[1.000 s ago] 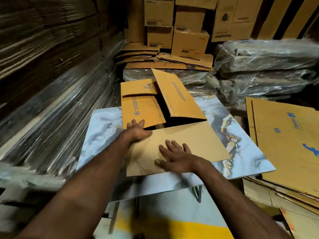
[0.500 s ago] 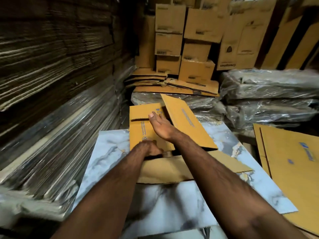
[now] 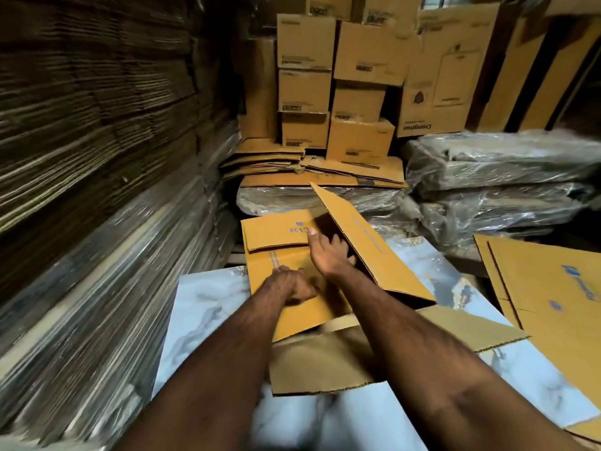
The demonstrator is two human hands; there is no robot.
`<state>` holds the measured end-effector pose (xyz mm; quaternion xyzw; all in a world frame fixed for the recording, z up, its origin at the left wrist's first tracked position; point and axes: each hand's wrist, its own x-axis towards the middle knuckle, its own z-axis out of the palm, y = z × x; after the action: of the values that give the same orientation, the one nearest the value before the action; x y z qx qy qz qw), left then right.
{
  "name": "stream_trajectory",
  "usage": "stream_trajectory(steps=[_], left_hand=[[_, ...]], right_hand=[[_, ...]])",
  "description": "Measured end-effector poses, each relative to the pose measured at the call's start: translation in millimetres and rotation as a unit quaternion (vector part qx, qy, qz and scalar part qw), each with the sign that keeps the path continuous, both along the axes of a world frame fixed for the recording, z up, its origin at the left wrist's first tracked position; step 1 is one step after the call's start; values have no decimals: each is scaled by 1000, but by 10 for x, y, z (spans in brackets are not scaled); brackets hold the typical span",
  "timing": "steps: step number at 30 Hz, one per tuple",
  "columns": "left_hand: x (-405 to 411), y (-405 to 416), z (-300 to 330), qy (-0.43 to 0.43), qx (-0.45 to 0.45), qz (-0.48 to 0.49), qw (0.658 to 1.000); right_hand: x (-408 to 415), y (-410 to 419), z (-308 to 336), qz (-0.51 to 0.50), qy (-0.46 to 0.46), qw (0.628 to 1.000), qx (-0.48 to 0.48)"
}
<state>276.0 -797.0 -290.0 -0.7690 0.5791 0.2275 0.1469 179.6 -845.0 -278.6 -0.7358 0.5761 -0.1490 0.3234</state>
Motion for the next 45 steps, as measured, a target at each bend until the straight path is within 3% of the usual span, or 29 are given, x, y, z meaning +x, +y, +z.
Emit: stream_trajectory(steps=[11,15,21,24,30,35,38,41,45], left_hand=[[-369,-730,-59,8,-48,-9,999],[-496,-907,-215,19,-50,20,998],[-619,-992,-584,-16,-13,84,996],[-662,-948,-816,-22,-35,91,995],[-652,-856,-1025,0,-113,96,989],[-748,-924,-945,18,-103,109,988],[-787,-935,-904,19,-102,121,987],[-759,-913,-863,17,-123,128,984],[-495,-830,-743,-2,-196,171,966]], right_hand=[[-828,-977,37,50,152,976,-145],[-1290,-1289,-11,78,137,962,-221],[-1654,-1628,-203,123,249,910,-306],[-1601,-1743,-245,129,252,901,-328],[-1695,-1953,-315,132,322,882,-318],[-1536,-1863,-376,131,359,870,-313],[-1289,-1691,-496,150,286,902,-287],[-1037,-1614,-675,175,225,941,-179],[-742,-1595,-802,202,192,957,-77]])
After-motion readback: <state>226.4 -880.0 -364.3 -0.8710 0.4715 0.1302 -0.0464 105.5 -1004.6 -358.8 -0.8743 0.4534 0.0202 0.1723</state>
